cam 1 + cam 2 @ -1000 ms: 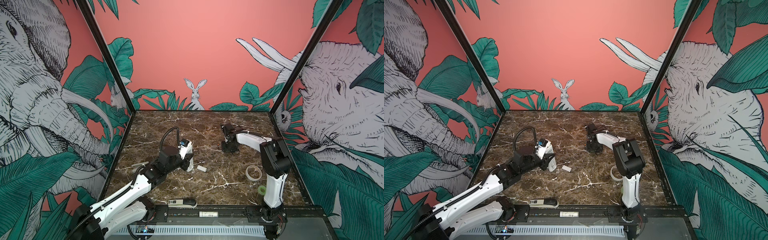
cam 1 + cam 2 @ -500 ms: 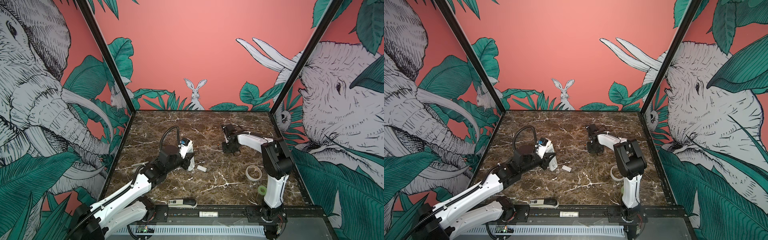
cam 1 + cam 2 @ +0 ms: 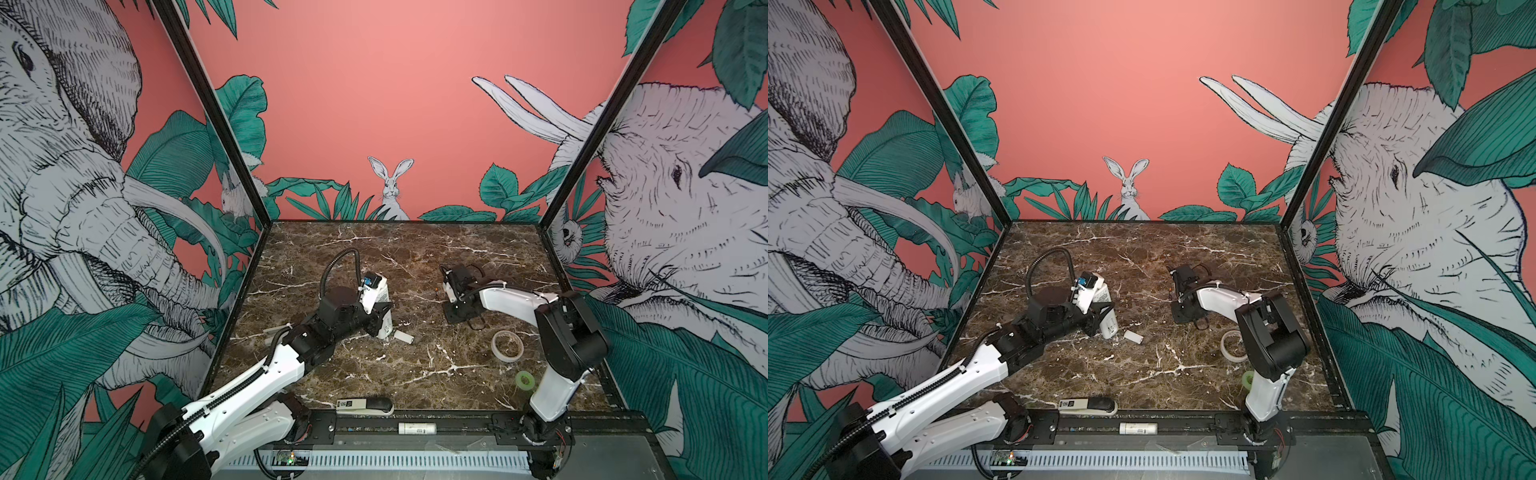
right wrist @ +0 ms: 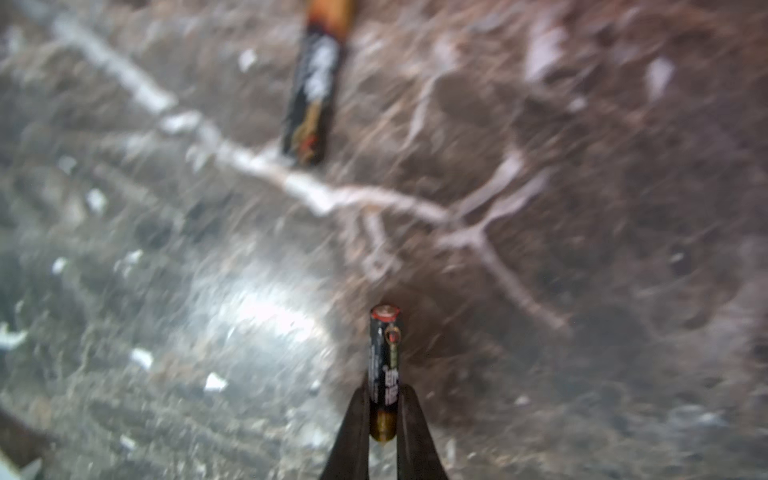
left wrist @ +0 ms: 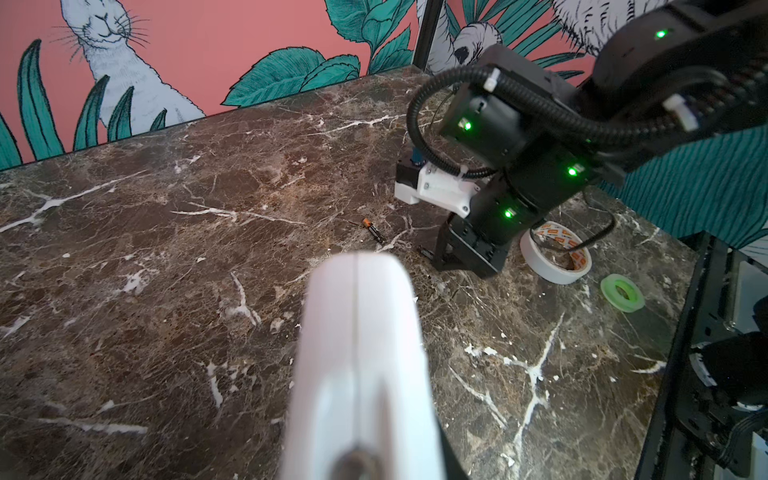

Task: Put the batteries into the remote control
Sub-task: 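Lift the battery and carry it toward the remote held by the left gripper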

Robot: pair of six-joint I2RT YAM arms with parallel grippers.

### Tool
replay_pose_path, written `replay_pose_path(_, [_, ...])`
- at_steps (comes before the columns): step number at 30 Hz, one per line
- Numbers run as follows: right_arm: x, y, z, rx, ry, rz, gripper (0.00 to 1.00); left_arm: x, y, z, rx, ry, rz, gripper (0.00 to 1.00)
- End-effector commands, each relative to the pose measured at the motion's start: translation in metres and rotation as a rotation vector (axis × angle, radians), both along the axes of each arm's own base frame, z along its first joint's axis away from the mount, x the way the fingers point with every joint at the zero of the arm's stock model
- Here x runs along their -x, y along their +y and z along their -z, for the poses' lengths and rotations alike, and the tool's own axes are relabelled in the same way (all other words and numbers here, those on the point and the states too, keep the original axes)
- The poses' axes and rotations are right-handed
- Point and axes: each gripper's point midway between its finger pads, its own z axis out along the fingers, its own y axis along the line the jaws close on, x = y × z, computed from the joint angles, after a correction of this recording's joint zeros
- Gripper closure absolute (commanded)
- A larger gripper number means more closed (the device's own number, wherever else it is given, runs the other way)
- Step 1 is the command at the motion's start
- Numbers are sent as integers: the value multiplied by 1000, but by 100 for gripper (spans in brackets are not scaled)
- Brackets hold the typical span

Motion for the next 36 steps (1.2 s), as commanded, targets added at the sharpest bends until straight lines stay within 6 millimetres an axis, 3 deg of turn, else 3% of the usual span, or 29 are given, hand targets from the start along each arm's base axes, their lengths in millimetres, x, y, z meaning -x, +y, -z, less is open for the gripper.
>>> replay_pose_path(1, [36,18,4,-37,42,-124,89,-4,-2,-20,35,-45,5,100])
replay_pose_path(5, [62,36,3,-69,48,-232,88,-5,-1,-21,34,-51,-2,100])
replay_pose_path(11, [81,33,11,-19,90,-270,85,-5,0,-21,30,-52,-5,100])
replay_pose_path(15, [83,30,11,4,81,-263,77,-4,0,-19,37,-45,-7,100])
replay_pose_path(22, [88,26,10,53,75,-276,75,-4,0,-18,39,-37,-9,100])
replay_pose_path(36, [82,30,6,89,20,-301,87,-2,-1,-6,54,14,-10,100])
